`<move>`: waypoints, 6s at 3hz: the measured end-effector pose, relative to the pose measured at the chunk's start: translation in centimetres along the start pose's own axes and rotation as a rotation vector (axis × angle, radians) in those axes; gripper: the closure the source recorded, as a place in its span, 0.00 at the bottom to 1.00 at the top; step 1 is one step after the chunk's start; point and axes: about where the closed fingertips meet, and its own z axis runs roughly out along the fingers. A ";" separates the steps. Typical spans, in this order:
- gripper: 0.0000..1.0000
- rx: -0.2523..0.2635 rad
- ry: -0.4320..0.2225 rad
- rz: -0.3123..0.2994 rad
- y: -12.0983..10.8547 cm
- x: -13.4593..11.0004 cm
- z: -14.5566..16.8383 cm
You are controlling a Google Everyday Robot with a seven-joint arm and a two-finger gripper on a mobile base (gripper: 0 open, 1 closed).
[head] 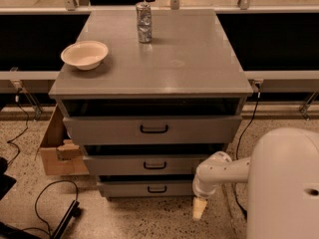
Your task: Open bottom drawer
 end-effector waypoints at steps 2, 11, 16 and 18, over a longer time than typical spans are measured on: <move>0.00 0.020 -0.007 -0.036 -0.7 0.2 4.9; 0.86 -0.018 0.006 -0.019 -3.6 1.0 13.5; 0.00 -0.032 -0.002 -0.020 -3.0 1.0 13.8; 0.39 -0.152 -0.026 0.001 3.1 2.3 16.2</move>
Offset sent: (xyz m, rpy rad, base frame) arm 0.0218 0.0047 -0.0705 -0.0066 -0.0522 0.0648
